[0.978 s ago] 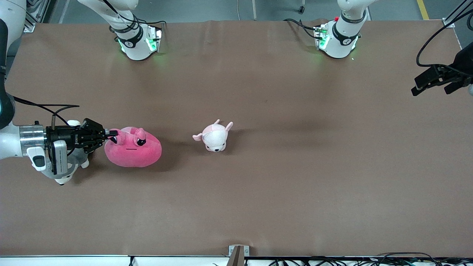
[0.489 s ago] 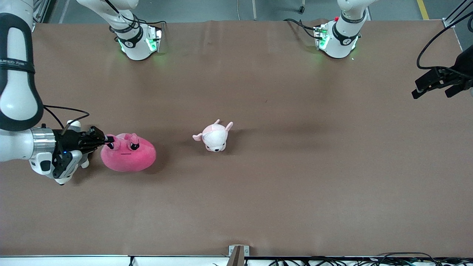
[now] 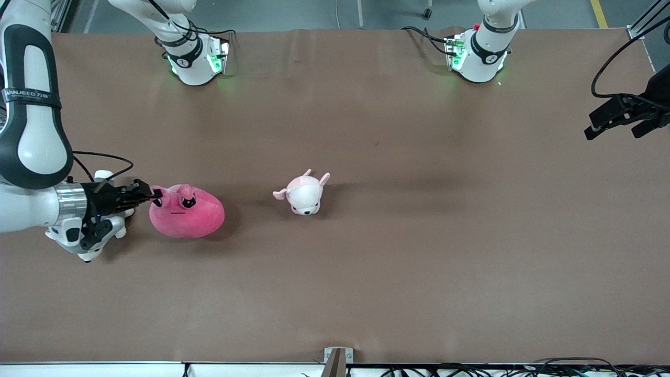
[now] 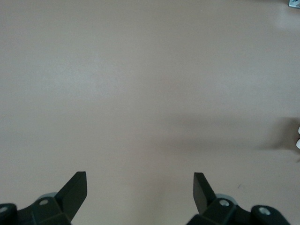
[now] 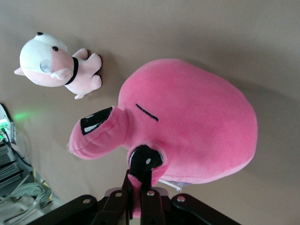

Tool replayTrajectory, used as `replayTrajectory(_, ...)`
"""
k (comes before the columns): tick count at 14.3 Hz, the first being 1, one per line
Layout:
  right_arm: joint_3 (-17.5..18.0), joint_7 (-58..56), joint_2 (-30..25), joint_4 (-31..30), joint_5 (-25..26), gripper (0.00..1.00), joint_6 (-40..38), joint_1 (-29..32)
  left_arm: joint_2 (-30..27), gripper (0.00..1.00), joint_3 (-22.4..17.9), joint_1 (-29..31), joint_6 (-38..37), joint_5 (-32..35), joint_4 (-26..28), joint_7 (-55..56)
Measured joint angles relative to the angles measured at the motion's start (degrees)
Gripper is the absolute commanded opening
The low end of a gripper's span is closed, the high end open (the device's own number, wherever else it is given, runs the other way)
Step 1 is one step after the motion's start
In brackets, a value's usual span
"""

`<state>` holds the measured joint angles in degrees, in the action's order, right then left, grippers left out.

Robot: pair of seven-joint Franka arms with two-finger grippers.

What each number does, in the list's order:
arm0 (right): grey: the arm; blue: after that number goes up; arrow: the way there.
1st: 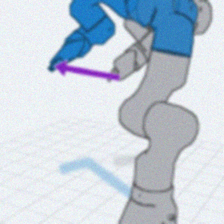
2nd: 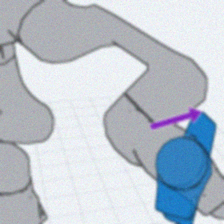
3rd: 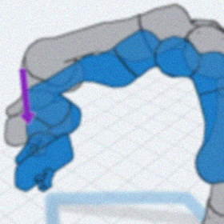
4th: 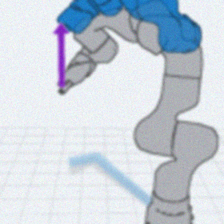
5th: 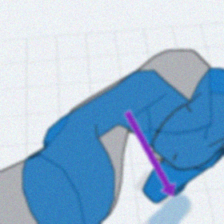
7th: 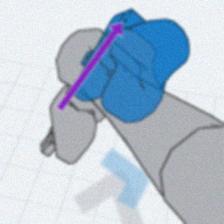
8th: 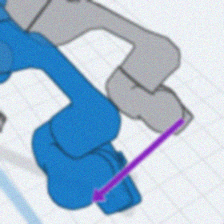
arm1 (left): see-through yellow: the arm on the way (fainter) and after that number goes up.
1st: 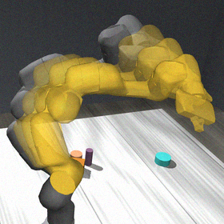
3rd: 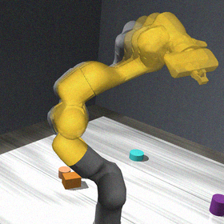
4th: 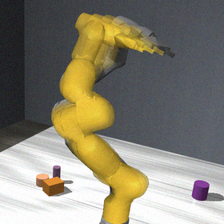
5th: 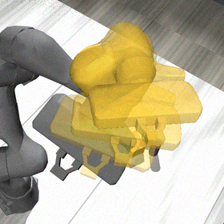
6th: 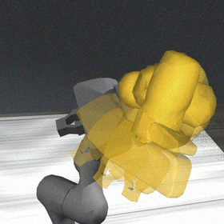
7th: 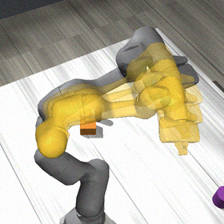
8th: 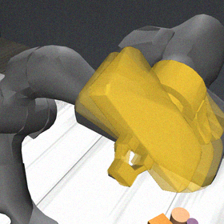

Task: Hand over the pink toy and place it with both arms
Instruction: 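Lower the pink toy onto the table beside the grey cat with the right gripper, then open the right gripper and raise it away from the pink toy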

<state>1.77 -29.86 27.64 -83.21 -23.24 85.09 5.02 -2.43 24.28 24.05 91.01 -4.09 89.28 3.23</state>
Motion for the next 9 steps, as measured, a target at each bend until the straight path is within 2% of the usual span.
replayTrajectory(9, 0.03, 2.24, 5.00, -0.24, -1.44, 0.00, -0.34, -0.29, 0.00, 1.00, 0.22, -0.15, 0.00, 0.00, -0.04, 0.00)
